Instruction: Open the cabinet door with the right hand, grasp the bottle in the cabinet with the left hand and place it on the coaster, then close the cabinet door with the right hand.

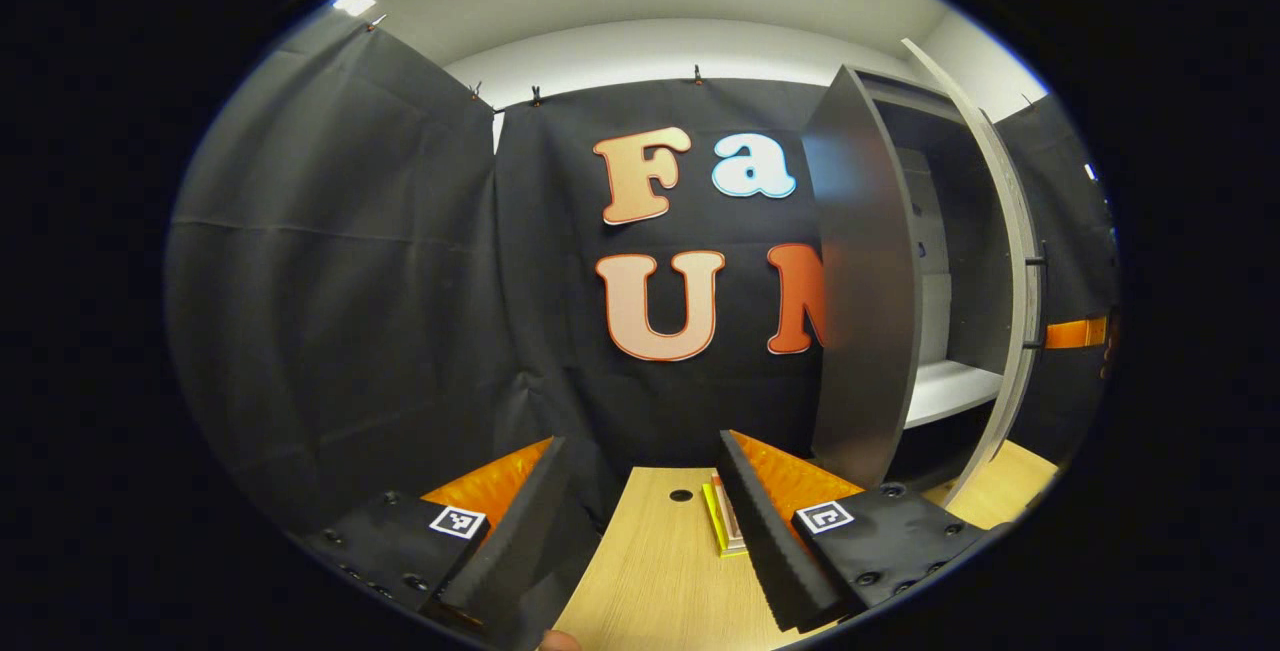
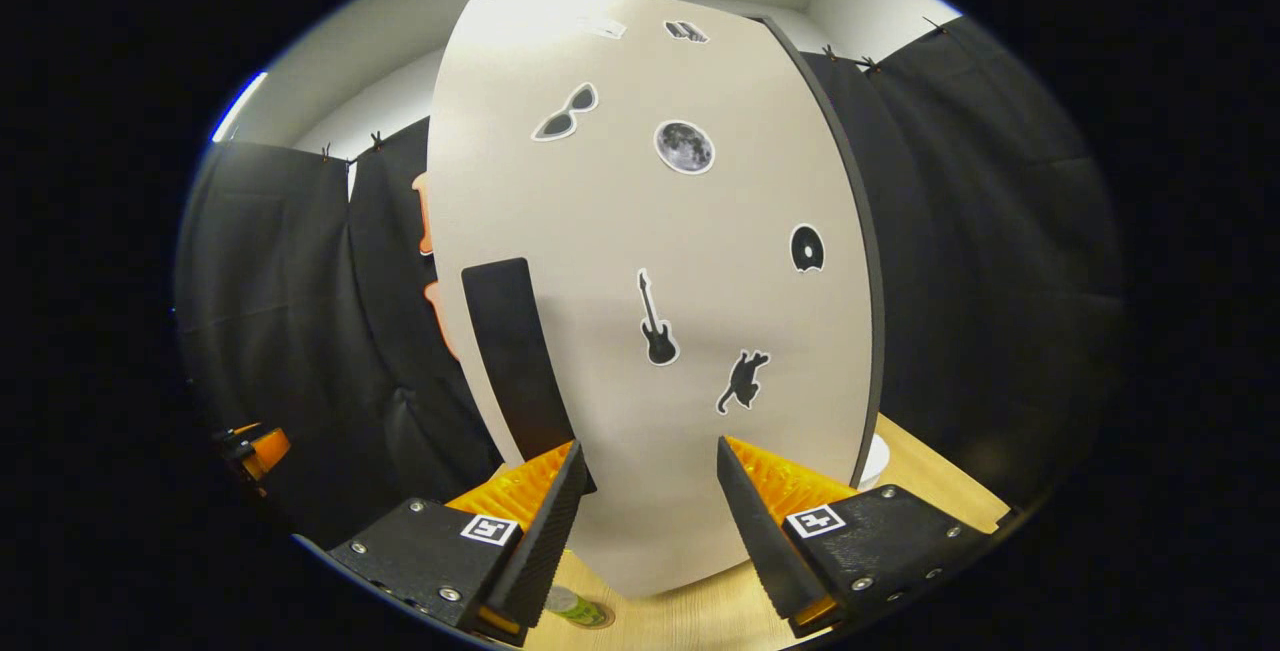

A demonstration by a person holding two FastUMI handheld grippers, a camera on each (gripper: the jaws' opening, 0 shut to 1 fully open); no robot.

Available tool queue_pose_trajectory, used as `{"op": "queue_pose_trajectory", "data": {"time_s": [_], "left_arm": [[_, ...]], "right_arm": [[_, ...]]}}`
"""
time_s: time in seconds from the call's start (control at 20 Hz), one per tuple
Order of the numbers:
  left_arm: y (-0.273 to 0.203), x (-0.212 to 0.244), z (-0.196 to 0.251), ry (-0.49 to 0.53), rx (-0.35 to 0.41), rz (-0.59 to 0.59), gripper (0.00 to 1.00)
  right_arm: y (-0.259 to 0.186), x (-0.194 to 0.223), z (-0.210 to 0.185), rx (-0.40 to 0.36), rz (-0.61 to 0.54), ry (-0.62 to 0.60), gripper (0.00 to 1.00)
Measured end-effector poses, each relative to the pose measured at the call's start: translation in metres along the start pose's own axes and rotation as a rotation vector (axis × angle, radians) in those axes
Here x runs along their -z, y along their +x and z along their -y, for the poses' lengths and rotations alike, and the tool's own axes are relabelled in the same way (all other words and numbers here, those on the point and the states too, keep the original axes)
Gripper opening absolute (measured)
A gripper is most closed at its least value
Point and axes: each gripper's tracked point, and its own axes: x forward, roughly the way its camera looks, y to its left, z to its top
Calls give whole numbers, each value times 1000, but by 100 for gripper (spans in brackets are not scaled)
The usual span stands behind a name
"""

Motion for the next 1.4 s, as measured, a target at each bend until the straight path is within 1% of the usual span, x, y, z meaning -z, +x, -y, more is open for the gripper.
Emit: {"op": "queue_pose_trajectory", "data": {"time_s": [0.3,0.5,0.85,0.9,1.15,1.25,1.4], "left_arm": [[1,-5,-11,7,-27,8,97],[2,-12,-21,23,-47,16,97],[4,-17,-36,-15,-59,9,98],[5,-19,-38,-16,-63,9,97],[9,-43,-45,-3,-79,33,97],[13,-57,-43,-2,-70,48,97],[18,-80,-38,-2,-50,67,97]], "right_arm": [[19,4,-14,11,-18,36,83],[25,2,-17,24,-7,11,83],[32,-1,-21,40,-2,-23,83],[32,-1,-21,43,-2,-29,83],[32,-2,-21,45,-29,-45,83],[31,-13,-17,47,-20,-50,83],[18,-46,-5,56,14,-73,83]]}}
